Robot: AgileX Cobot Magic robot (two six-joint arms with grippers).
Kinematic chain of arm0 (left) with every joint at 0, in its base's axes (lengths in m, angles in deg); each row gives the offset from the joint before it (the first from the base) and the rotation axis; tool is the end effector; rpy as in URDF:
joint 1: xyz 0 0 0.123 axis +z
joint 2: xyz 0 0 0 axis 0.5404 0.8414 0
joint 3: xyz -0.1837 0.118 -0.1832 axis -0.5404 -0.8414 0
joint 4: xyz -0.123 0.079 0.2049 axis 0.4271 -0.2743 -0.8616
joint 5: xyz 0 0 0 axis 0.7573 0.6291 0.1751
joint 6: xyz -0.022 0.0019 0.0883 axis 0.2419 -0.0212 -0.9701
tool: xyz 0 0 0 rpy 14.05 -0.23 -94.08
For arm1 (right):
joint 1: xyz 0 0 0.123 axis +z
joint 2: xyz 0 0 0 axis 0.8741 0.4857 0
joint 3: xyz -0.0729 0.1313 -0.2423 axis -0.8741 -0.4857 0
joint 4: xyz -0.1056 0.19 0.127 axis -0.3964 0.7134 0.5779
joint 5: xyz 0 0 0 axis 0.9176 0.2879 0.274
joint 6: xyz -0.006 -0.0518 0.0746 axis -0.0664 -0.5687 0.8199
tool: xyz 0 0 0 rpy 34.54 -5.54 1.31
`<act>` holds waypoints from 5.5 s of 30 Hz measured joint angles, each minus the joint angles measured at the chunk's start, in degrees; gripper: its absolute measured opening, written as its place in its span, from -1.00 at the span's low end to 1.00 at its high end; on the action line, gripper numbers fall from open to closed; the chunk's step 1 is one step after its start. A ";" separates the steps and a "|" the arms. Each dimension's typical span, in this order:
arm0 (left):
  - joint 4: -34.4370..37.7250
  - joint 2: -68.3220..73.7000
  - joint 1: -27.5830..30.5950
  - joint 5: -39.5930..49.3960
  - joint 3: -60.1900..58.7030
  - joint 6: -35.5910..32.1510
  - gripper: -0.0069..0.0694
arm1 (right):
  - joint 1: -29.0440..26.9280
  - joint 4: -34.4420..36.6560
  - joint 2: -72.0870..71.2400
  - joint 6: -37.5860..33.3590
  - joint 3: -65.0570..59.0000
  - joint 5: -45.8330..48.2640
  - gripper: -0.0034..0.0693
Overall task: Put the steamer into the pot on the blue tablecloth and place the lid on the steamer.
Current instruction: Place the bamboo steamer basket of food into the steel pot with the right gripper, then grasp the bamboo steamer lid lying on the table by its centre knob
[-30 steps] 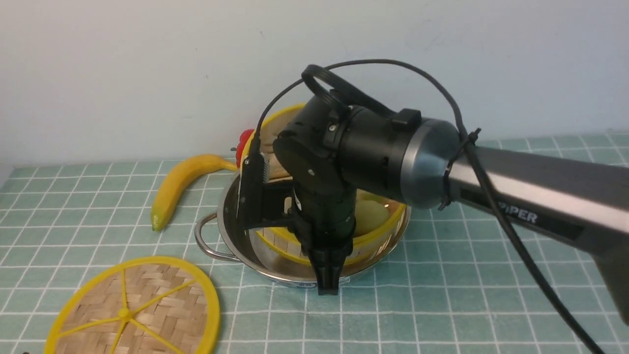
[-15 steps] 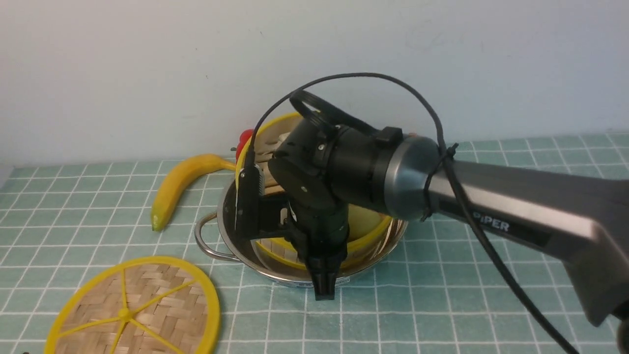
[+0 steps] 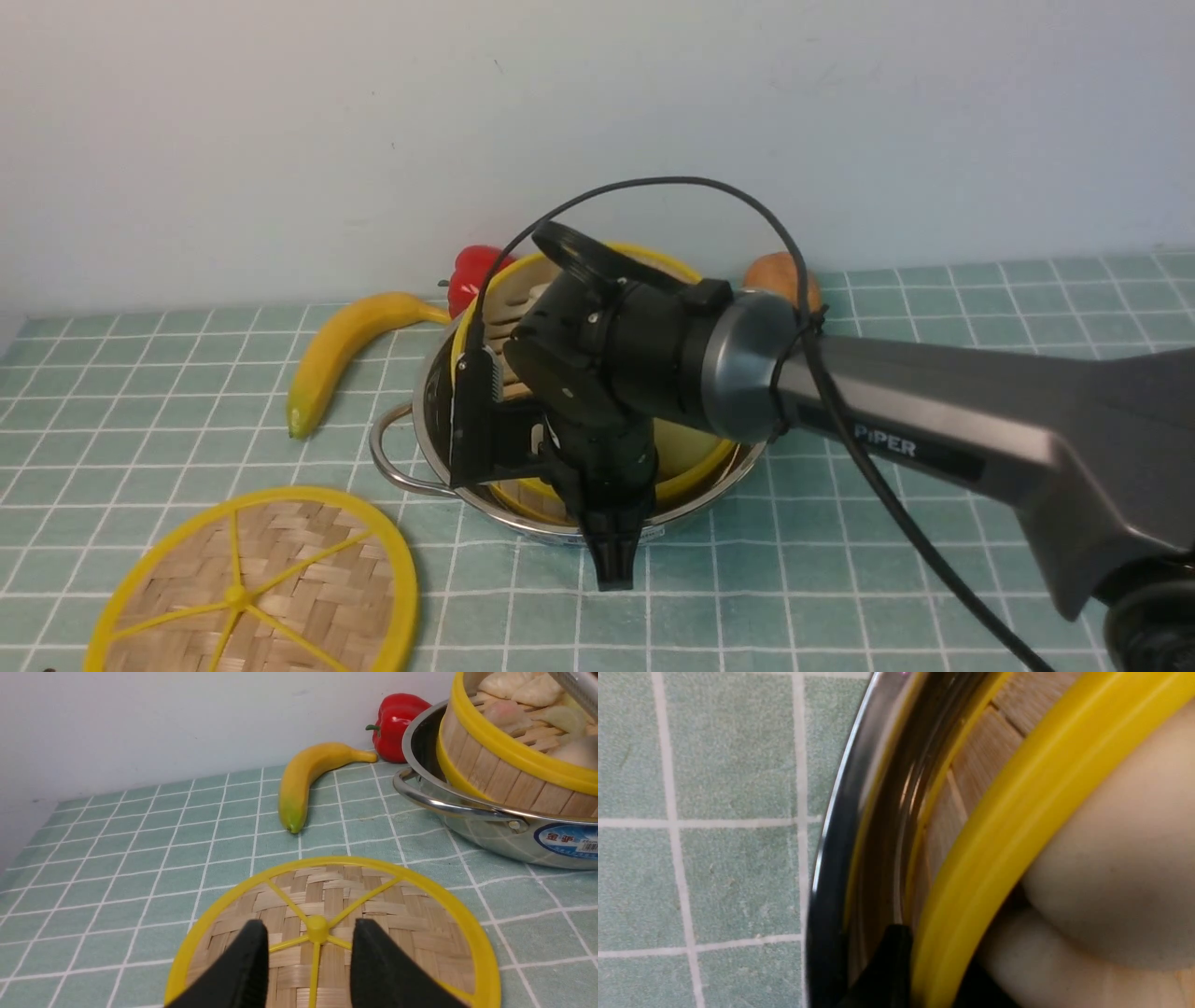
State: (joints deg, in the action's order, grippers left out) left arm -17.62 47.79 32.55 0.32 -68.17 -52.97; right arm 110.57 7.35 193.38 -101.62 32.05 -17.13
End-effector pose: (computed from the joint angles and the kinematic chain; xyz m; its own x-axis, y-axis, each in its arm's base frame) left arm 0.0538 -0.0015 0.1800 -0.2519 0.1339 -0.9584 0.0512 0.9908 0.1250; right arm 0.3106 0.3379 0.1845 -0.1021 -0.9945 0.0217 -0.9701 0.0947 -0.2234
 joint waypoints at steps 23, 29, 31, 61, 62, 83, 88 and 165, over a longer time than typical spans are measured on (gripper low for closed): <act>0.00 0.00 0.00 0.00 0.00 0.00 -0.18 | 0.00 -1.71 -0.51 -0.71 0.56 -0.26 -0.14; 0.00 0.00 0.00 0.00 0.00 0.00 -0.18 | 0.00 -1.74 -1.04 -0.84 0.88 1.67 -0.12; 0.00 0.00 0.00 0.00 0.00 0.00 -0.18 | 0.00 -1.74 -1.52 -0.84 2.23 2.58 -0.12; 0.00 0.00 0.00 0.00 0.00 0.00 -0.18 | 0.00 0.27 -13.58 36.23 16.21 3.14 -0.95; 0.00 0.00 0.00 0.00 0.00 0.00 -0.18 | 0.00 0.15 -13.75 36.23 16.21 3.14 -0.95; 0.00 0.00 0.00 0.00 0.00 0.00 -0.18 | 0.00 -8.54 -24.94 34.94 14.78 2.85 -0.90; 0.00 0.00 0.00 0.00 0.00 0.00 -0.18 | -1.82 -8.50 -37.14 37.20 2.04 0.21 -0.84; 5.59 0.00 0.00 -5.06 0.00 0.38 -0.18 | -48.10 -8.63 -124.07 64.88 -106.24 -49.04 -0.25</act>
State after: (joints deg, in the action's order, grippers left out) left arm -12.03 47.79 32.55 -4.74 -68.17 -52.58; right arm 62.47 -1.28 69.31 -36.75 -74.19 -66.17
